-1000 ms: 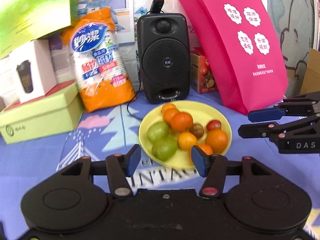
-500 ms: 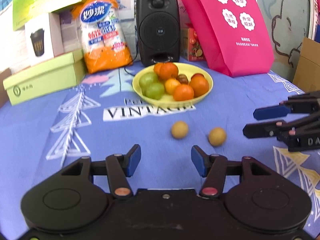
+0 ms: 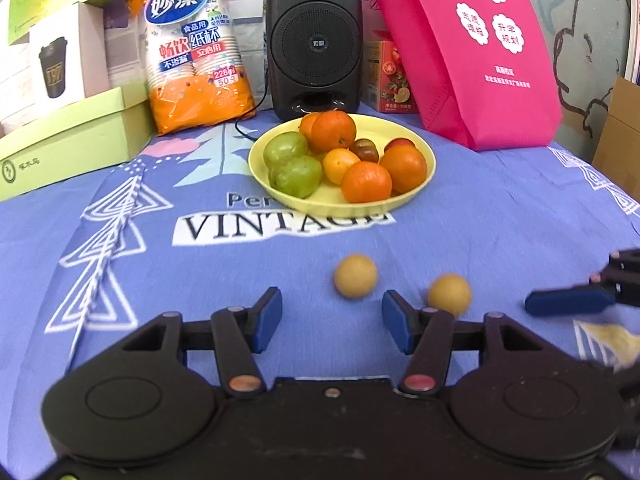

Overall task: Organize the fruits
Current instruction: 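Grasp a small tan fruit with the left gripper while the right gripper grasps the other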

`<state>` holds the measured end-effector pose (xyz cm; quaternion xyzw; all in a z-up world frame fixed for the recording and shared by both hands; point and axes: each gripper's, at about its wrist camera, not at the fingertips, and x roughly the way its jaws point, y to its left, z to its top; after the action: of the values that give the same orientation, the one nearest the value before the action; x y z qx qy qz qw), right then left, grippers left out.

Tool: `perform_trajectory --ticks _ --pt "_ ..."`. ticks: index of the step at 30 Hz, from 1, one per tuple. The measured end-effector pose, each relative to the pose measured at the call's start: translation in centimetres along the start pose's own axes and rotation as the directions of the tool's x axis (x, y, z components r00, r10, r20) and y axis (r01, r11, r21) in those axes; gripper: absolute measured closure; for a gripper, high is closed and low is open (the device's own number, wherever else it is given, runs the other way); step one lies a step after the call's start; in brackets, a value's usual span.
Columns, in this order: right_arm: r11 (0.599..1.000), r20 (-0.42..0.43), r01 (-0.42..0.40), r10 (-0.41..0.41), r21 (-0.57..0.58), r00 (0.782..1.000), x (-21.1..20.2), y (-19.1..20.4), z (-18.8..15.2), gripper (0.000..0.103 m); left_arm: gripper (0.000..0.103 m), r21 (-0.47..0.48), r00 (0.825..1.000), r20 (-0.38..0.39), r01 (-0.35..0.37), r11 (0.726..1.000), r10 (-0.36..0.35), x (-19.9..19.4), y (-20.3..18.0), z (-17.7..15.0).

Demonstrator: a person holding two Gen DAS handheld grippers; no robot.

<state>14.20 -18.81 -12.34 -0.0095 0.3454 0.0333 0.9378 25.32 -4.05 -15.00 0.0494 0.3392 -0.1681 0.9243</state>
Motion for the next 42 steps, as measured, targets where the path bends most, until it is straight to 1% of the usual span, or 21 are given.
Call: perform_trajectory --ticks 5,7,9,10,13,16,18,25,28,30,32,33,42 --pt "1.0 -0.008 -0.015 0.015 -0.025 1.0 1.4 0.4 1.1 0.055 0.05 0.003 1.0 -0.001 0.019 1.0 -0.019 1.7 0.3 1.2" --pt "0.999 -0.012 -0.012 0.012 -0.034 1.0 2.0 0.4 1.5 0.055 0.056 0.005 1.0 0.0 0.025 1.0 -0.025 2.0 0.3 1.4" --pt "0.999 -0.014 -0.011 0.011 -0.04 1.0 2.4 0.4 1.8 0.055 0.069 0.01 0.999 0.005 0.041 0.999 -0.041 2.3 0.2 1.7" --pt "0.999 -0.016 -0.012 0.012 -0.043 1.0 2.6 0.4 1.9 0.055 0.074 0.017 0.999 0.006 0.05 0.999 -0.05 2.3 0.1 1.7" --pt "0.999 -0.019 -0.017 0.016 -0.041 1.0 3.1 0.3 2.2 0.055 0.079 0.043 0.998 0.01 0.054 0.998 -0.054 2.4 -0.4 1.6" --pt "0.999 -0.02 -0.02 0.02 -0.04 1.0 3.4 0.2 2.4 0.055 0.079 0.054 0.999 0.013 0.049 0.997 -0.05 1.9 -0.4 1.3" --pt "0.999 -0.021 -0.023 0.022 -0.042 1.0 3.6 0.3 2.6 0.055 0.079 0.053 0.999 0.016 0.034 0.998 -0.034 1.6 -0.2 1.0" --pt "0.999 -0.028 -0.025 0.024 -0.047 0.999 4.8 0.5 3.2 0.056 0.079 -0.006 1.0 0.015 0.028 1.0 -0.028 0.6 1.8 0.2" --pt "0.998 -0.029 -0.023 0.021 -0.063 0.999 5.3 0.7 3.5 0.059 0.079 -0.014 1.0 0.016 0.026 1.0 -0.026 0.3 2.1 0.0" --pt "0.997 -0.03 -0.021 0.019 -0.079 0.999 5.4 1.0 3.5 0.064 0.079 -0.02 1.0 0.016 0.025 0.999 -0.025 0.2 2.0 -0.1" --pt "0.995 -0.032 -0.026 0.023 -0.098 0.999 5.4 1.4 3.5 0.075 0.079 -0.029 1.0 0.015 0.026 0.999 -0.026 0.0 2.1 -0.2" --pt "0.994 -0.034 -0.025 0.021 -0.103 0.999 5.3 1.5 3.5 0.077 0.079 -0.033 1.0 0.014 0.027 0.999 -0.027 0.0 2.1 -0.2" --pt "0.999 -0.019 -0.025 0.024 -0.036 1.0 3.6 1.1 2.7 0.077 0.079 -0.052 1.0 0.01 0.023 0.998 -0.023 -0.6 1.9 -0.4"
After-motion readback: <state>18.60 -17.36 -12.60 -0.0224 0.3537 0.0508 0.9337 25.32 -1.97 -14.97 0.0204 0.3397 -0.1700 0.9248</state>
